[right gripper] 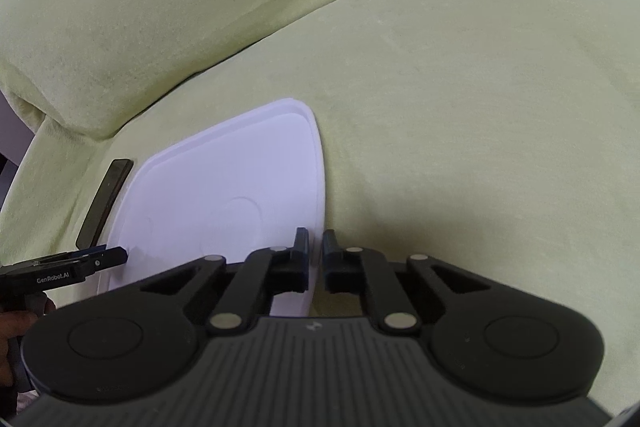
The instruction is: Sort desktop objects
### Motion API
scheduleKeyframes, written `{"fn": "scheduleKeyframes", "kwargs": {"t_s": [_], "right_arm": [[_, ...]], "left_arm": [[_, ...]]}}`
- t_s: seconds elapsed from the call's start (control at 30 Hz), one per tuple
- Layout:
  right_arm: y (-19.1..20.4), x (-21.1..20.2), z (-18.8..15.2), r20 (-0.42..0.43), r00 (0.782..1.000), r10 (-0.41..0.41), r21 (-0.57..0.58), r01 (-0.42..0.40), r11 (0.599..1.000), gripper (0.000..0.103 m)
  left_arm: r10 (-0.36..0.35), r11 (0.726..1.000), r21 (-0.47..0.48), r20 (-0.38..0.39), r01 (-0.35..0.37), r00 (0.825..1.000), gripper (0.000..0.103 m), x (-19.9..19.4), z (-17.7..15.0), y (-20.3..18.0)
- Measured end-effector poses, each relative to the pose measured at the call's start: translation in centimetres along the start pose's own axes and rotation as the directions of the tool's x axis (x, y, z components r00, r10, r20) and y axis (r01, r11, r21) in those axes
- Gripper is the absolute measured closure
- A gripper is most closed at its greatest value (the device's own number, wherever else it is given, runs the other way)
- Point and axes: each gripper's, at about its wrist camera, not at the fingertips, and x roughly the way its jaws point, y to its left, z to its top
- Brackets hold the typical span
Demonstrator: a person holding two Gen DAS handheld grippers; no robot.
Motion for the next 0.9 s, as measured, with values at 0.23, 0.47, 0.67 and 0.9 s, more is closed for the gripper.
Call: {"fn": "scheduleKeyframes", "kwargs": {"t_s": [0.23,0.47,0.67,0.9], "right_arm": [[-2.3,-2.9,-0.8,-0.011,0.998,-0.061,0.013,0.061,0.998,0.096],[-5.1,-3.8,-1.6,-0.02,0.999,-0.032,0.068,0.033,0.997,0.096],[-5.2,-3.3,-1.5,-0.031,0.999,-0.014,0.065,0.016,0.998,0.093],[-5.3,-3.7,-1.5,-0.026,1.0,-0.014,0.058,0.015,0.998,0.093]], "left_arm": [[-0.048,0.996,0.069,-0.029,0.05,0.998,0.041,0.3,-0.7,-3.4],[-0.077,0.995,0.059,-0.045,0.079,0.996,0.042,0.8,-0.3,-3.8],[-0.102,0.994,0.023,-0.066,0.103,0.993,0.042,1.2,0.4,-3.3],[-0.077,0.997,-0.001,-0.065,0.078,0.995,0.062,0.8,0.6,-3.0]]}}
